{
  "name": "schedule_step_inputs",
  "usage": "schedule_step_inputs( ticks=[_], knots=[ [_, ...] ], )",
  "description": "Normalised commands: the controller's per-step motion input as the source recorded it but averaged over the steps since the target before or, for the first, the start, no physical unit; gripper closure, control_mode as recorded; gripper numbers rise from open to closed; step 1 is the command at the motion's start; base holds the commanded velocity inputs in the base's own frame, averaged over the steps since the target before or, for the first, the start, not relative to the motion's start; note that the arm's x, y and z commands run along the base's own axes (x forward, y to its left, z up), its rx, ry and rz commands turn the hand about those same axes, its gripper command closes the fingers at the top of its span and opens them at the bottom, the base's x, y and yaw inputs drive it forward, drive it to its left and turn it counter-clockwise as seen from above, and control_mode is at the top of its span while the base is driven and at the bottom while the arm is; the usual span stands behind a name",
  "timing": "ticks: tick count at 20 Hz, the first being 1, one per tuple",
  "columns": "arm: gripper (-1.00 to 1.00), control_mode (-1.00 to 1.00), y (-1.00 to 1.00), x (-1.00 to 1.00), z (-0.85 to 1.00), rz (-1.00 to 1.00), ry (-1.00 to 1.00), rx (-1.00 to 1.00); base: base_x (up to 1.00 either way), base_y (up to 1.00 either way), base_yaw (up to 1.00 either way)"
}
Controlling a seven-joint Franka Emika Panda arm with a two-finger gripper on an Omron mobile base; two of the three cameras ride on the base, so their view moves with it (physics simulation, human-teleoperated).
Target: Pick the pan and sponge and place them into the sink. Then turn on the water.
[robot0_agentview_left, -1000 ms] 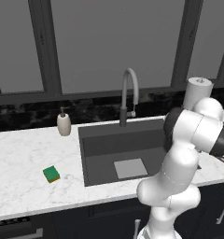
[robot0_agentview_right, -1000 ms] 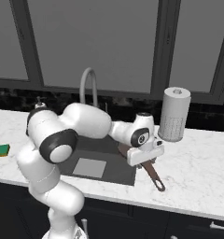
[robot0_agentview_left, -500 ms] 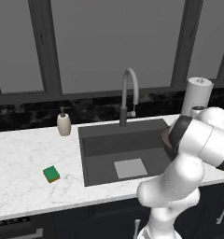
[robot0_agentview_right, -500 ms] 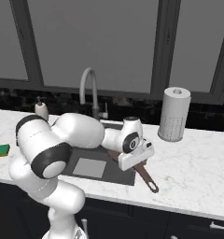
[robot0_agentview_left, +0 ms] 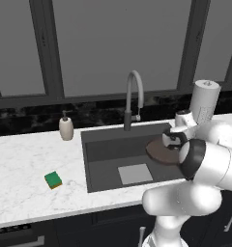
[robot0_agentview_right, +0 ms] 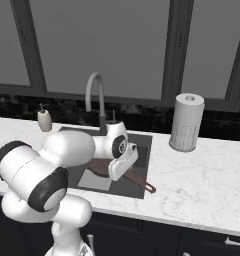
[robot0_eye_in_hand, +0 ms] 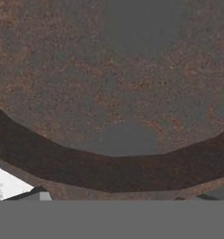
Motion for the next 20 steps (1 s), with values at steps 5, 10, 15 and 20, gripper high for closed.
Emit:
schedule_step_inputs(
  ticks=[5,10,15,20],
  knots=[
    [1.00,-1.00,0.71,0.14,0.01,0.33,0.17,0.00,0.00,0.00,0.00],
    [1.00,-1.00,0.40,0.25,0.00,0.19,0.20,0.00,0.00,0.00,0.00],
    [1.00,-1.00,0.37,0.34,-0.05,0.03,0.14,0.02,0.00,0.00,0.00],
    [1.00,-1.00,0.12,0.28,-0.18,0.00,0.02,0.15,0.00,0.00,0.00]
  ],
)
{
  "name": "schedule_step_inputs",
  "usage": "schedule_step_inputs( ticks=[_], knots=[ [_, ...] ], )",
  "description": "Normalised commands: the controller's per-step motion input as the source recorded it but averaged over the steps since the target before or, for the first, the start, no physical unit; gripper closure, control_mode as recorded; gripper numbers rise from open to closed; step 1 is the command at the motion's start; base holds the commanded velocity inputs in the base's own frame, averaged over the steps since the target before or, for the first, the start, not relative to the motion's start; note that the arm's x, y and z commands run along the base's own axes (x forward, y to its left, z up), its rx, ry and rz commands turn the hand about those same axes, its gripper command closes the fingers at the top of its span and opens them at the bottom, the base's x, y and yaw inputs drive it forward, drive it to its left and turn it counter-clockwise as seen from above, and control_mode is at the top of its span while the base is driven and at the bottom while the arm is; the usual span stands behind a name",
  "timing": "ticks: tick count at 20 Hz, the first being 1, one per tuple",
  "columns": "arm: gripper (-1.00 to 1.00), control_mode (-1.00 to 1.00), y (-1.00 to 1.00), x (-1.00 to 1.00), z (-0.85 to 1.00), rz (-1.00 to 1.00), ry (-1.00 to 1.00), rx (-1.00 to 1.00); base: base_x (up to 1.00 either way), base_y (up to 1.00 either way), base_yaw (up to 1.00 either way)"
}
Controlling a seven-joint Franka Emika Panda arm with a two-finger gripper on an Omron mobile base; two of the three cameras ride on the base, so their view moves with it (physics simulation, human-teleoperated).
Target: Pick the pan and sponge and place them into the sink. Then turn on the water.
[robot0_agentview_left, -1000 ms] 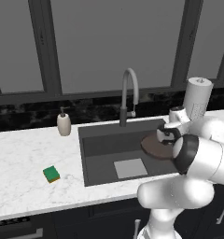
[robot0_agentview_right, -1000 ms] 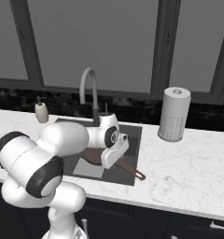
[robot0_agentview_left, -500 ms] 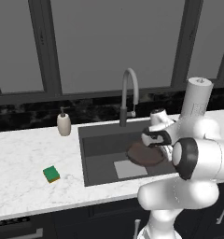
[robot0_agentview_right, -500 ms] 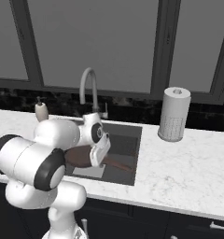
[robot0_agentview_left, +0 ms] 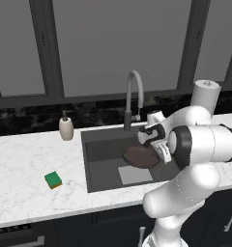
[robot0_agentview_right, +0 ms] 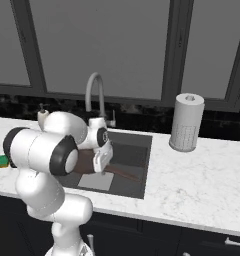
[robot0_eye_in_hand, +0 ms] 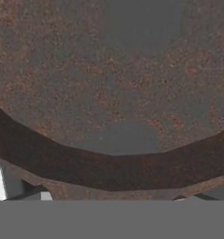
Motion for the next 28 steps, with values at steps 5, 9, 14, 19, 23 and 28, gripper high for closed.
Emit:
schedule_step_inputs(
  ticks=[5,9,14,19,23,28],
  knots=[
    [1.00,-1.00,0.00,0.18,-0.23,0.01,0.00,0.31,0.00,0.00,0.00],
    [1.00,-1.00,0.01,0.11,-0.44,0.00,0.00,0.15,0.00,0.00,0.00],
    [1.00,-1.00,0.05,0.15,-0.50,0.00,-0.01,0.02,0.00,0.00,0.00],
    [1.00,-1.00,0.01,0.14,-0.48,0.00,-0.01,0.00,0.00,0.00,0.00],
    [1.00,-1.00,0.00,0.19,-0.47,0.00,-0.02,0.00,0.00,0.00,0.00],
    [1.00,-1.00,0.00,0.20,-0.52,0.00,-0.04,0.00,0.00,0.00,0.00]
  ],
)
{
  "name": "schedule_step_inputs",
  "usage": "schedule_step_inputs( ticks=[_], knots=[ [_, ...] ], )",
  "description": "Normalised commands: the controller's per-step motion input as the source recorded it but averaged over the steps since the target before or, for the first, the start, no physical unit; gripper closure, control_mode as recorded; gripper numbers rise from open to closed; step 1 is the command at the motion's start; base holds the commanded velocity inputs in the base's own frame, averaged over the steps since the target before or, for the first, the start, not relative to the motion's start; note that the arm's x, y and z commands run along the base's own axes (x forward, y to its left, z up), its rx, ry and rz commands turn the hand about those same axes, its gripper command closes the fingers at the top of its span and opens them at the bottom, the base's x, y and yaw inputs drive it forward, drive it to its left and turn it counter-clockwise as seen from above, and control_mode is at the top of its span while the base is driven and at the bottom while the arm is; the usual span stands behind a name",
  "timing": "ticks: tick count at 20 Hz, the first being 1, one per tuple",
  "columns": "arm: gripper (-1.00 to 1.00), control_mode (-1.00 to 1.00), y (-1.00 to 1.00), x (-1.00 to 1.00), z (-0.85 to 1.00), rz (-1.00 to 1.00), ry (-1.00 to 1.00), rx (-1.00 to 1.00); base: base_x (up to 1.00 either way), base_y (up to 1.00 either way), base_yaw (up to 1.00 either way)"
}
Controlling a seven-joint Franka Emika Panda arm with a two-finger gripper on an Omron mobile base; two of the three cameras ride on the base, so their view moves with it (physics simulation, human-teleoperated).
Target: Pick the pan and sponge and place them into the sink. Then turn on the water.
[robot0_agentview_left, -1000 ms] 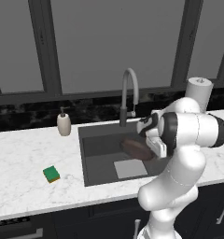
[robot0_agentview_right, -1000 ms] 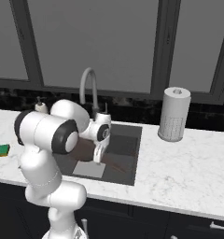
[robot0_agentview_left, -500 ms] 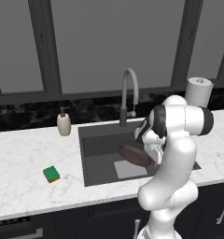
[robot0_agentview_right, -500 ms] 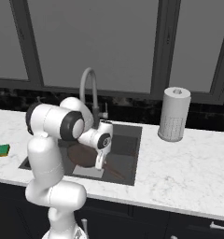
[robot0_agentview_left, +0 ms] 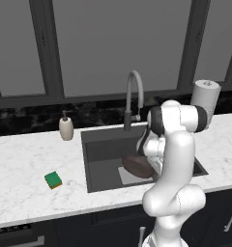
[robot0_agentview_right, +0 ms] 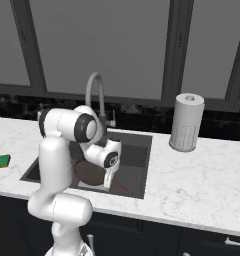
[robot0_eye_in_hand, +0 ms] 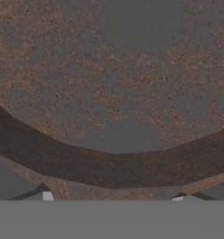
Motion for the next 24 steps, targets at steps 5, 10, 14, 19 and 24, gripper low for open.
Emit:
schedule_step_inputs(
  ticks=[5,10,14,19,24],
  knots=[
    [1.00,-1.00,0.01,0.27,-0.53,0.00,-0.03,0.00,0.00,0.00,0.00],
    [1.00,-1.00,0.01,0.31,-0.49,0.00,-0.02,0.00,0.00,0.00,0.00],
    [1.00,-1.00,0.01,0.23,-0.36,0.00,-0.01,0.00,0.00,0.00,0.00],
    [-1.00,-1.00,0.01,0.10,-0.17,0.00,0.00,0.00,0.00,0.00,0.00],
    [-1.00,-1.00,0.00,0.00,0.00,0.00,-0.01,0.06,0.00,0.00,0.00]
  ],
)
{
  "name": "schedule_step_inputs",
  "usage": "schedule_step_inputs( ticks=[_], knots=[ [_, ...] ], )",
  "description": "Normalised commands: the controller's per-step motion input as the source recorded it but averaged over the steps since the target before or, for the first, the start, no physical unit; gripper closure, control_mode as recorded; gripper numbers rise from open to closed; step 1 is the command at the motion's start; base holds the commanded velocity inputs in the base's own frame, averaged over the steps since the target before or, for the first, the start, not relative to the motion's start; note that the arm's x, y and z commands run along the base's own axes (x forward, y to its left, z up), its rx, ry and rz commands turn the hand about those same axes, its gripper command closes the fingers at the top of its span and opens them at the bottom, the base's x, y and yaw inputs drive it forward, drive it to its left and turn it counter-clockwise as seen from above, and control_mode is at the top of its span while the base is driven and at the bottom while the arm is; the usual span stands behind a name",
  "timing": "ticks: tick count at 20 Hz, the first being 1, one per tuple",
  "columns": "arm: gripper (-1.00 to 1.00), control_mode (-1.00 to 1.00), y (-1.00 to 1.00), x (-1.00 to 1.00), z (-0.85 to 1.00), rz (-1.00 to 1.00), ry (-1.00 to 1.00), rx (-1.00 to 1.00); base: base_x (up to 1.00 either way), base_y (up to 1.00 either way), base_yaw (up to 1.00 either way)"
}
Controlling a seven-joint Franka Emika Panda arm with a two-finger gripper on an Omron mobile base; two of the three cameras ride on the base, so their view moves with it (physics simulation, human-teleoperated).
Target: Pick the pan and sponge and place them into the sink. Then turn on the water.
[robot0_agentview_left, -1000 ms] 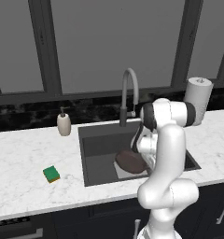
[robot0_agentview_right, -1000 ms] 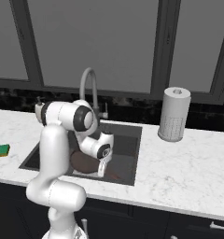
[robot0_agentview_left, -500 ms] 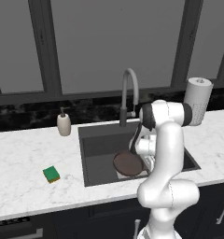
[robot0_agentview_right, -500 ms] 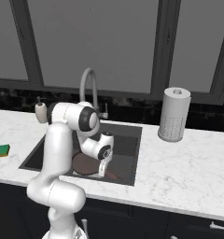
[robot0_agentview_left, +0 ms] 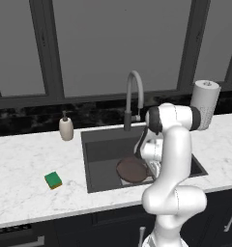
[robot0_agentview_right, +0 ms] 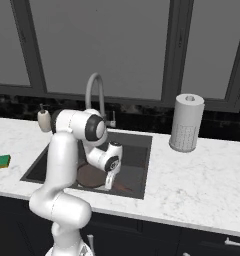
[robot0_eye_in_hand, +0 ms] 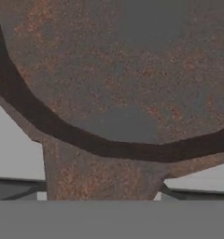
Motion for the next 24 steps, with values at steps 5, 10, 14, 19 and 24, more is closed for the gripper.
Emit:
schedule_step_inputs(
  ticks=[5,10,14,19,24],
  knots=[
    [-1.00,-1.00,0.00,0.00,0.39,0.00,-0.02,0.09,0.00,0.00,0.00],
    [-1.00,-1.00,0.00,0.00,0.83,-0.01,-0.03,0.07,0.00,0.00,0.00],
    [-1.00,-1.00,0.00,0.00,0.99,-0.10,0.00,0.00,0.00,0.00,0.00],
    [-1.00,-1.00,-0.01,-0.02,0.95,-0.16,0.00,0.00,0.00,0.00,0.00],
    [-1.00,-1.00,-0.08,-0.37,0.62,-0.24,-0.01,0.00,0.00,0.00,0.00]
  ],
)
